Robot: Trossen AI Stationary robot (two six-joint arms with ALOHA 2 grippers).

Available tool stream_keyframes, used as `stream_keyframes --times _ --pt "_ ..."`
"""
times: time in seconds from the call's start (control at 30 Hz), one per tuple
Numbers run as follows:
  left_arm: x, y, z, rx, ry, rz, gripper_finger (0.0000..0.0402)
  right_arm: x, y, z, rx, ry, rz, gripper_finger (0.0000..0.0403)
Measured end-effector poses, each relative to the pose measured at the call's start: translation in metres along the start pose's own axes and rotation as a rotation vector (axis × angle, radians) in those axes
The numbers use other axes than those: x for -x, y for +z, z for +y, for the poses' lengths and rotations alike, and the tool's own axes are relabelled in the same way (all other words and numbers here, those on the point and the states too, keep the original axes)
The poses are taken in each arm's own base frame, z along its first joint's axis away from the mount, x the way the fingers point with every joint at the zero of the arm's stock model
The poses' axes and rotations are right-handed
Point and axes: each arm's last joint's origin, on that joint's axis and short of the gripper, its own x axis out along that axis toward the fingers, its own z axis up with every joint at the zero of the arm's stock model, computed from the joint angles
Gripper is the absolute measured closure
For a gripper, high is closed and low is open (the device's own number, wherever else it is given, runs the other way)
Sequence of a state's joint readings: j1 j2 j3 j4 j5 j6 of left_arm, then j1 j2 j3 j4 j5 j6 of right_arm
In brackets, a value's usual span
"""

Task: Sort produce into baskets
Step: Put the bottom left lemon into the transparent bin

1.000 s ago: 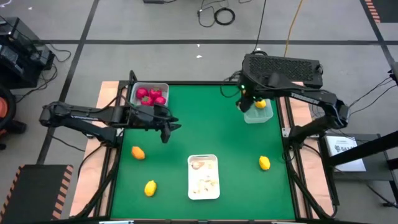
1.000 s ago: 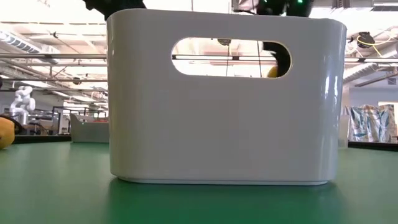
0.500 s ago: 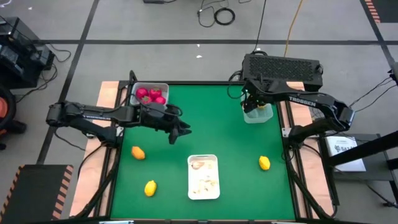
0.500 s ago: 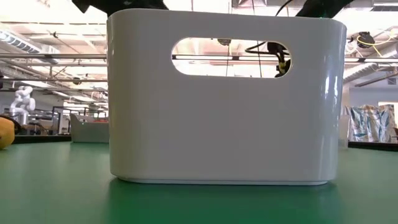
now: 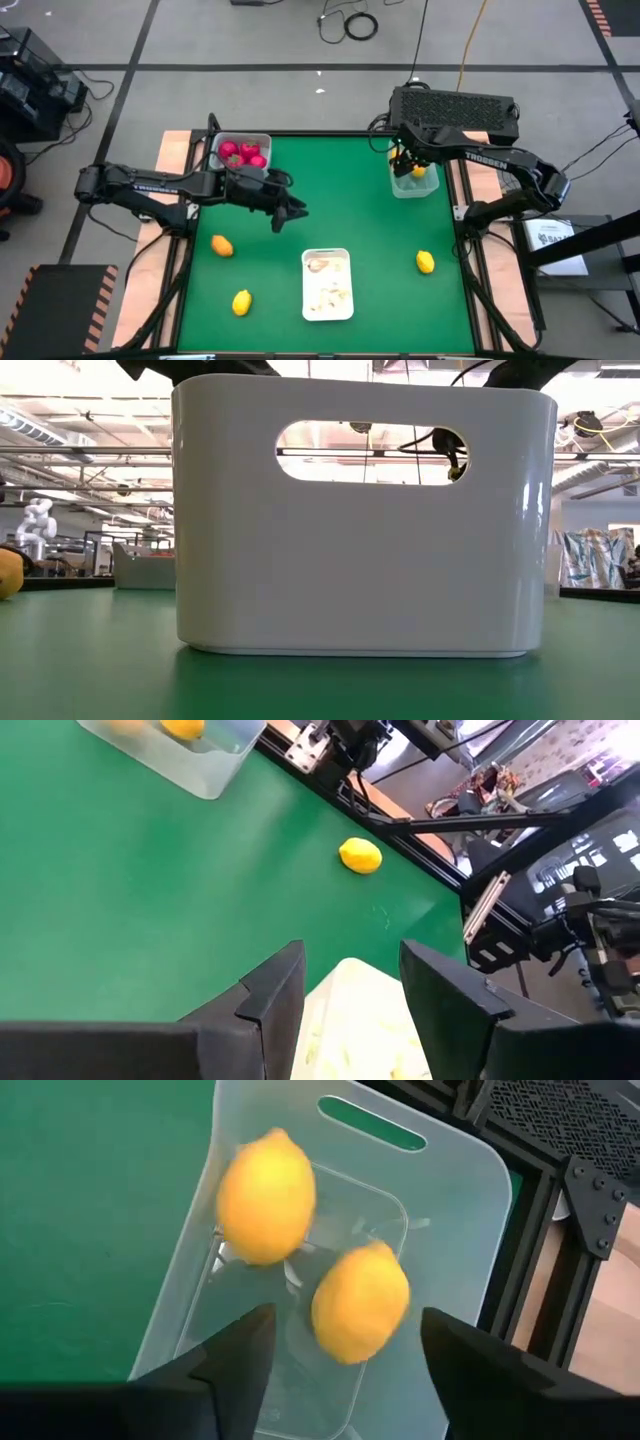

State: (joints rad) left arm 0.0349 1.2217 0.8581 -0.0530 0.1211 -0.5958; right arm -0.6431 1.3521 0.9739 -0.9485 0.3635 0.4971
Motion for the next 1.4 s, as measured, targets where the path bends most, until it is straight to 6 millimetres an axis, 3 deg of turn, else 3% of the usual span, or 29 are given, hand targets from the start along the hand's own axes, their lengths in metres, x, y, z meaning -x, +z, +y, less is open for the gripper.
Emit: stream_keyframes --times 0.3,0.43,0.6,0.83,1.03,1.2,1.4 --pt "0.005 -0.007 0.005 0.009 0.052 0.085 0.0231 0.016 0.011 0.013 -0.047 0.236 0.003 0.0114" --pt "0.019 -0.012 0.009 0.028 0.109 0.155 0.0231 0.041 0.023 0.033 -0.020 0.418 -0.096 0.0113" --pt "0.043 -0.018 0.010 0.065 0.191 0.198 0.0231 0.081 0.026 0.072 0.100 0.677 -0.306 0.0113" --pt "0.072 -0.028 0.018 0.168 0.411 0.215 0.0231 0.128 -0.002 0.125 0.332 0.960 -0.569 0.0112" --pt "0.080 -0.039 0.021 0.149 0.484 0.329 0.0231 0.149 -0.030 0.170 0.610 1.129 -0.812 0.0112" --pt "0.084 -0.047 0.021 0.025 0.489 0.432 0.0231 0.154 -0.054 0.214 0.609 1.288 -0.947 0.0112" --pt "0.089 -0.056 0.021 -0.100 0.491 0.547 0.0231 0.143 -0.087 0.267 0.566 1.446 -1.047 0.0112"
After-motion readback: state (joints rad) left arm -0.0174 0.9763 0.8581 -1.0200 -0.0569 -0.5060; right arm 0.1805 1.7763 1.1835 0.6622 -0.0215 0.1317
